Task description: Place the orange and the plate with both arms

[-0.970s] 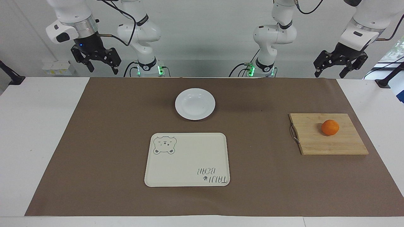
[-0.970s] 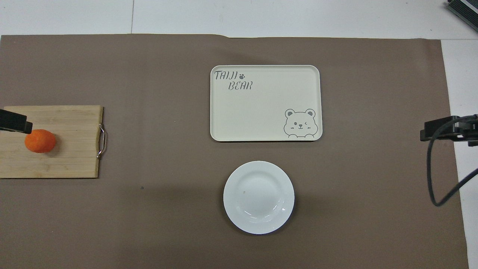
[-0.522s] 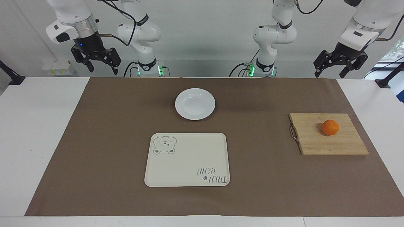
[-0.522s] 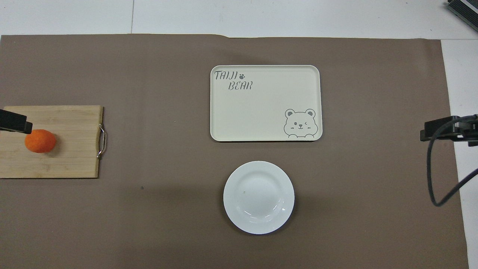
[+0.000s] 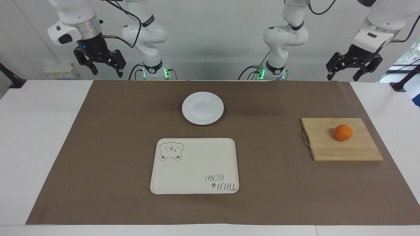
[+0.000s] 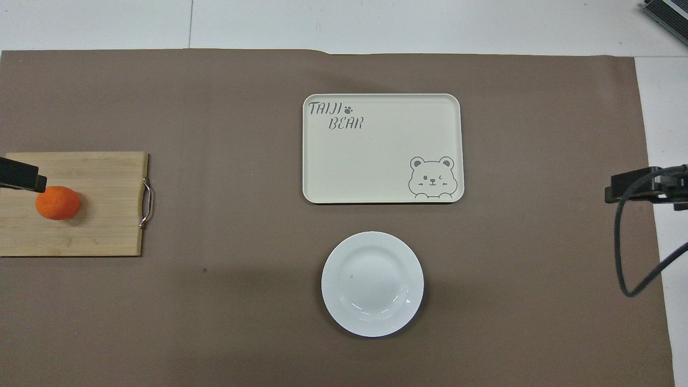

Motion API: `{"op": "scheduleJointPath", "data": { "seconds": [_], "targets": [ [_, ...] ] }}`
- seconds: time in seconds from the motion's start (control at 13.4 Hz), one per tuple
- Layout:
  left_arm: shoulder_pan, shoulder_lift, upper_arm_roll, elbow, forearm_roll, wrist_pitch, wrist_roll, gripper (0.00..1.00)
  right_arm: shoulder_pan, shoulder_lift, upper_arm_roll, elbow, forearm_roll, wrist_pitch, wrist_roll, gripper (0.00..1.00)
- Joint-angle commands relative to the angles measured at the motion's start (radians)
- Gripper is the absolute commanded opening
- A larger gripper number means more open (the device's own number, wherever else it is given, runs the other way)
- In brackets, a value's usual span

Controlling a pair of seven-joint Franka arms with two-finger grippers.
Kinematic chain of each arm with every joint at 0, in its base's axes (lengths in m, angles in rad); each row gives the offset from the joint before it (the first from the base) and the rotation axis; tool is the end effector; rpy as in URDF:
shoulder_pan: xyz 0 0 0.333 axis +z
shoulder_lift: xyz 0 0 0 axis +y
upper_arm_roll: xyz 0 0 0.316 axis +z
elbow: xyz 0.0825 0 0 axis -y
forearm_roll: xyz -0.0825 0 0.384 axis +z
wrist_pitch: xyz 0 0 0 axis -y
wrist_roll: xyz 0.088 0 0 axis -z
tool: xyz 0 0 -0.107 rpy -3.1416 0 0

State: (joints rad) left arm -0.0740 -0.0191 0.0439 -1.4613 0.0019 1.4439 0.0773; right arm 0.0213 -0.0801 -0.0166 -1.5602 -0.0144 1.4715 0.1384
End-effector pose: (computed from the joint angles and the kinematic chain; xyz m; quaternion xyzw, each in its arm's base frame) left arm 0.5347 -0.0156 0.6747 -0.9986 0.0536 -0.0008 0.0005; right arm 0.5190 0.0004 0.6638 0.9977 -0.0675 -0.0038 0.0068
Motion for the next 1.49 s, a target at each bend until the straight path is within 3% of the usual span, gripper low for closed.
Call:
{"op": "scheduleJointPath", "data": {
  "seconds": [0.0,0.37,0.9,1.19,1.42],
  "targets": [
    [0.003,-0.025,-0.004,-0.030,0.012,0.009,-0.004,1.00,-0.011,0.000,0.001,0.003,0.019,-0.003,-0.025,1.00],
    [-0.003,-0.028,-0.006,-0.033,0.012,-0.004,-0.007,1.00,-0.011,0.002,0.001,0.003,0.019,-0.003,-0.025,1.00],
    [0.025,-0.035,-0.004,-0.076,0.010,0.114,0.030,1.00,-0.011,0.002,0.001,0.003,0.019,-0.003,-0.025,1.00],
    [0.068,-0.032,-0.004,-0.154,0.009,0.188,0.085,1.00,-0.011,0.002,0.001,0.003,0.019,-0.003,-0.025,1.00],
    [0.083,-0.030,-0.004,-0.264,0.009,0.315,0.111,1.00,-0.011,0.000,0.001,0.003,0.017,-0.003,-0.025,1.00]
  ]
}}
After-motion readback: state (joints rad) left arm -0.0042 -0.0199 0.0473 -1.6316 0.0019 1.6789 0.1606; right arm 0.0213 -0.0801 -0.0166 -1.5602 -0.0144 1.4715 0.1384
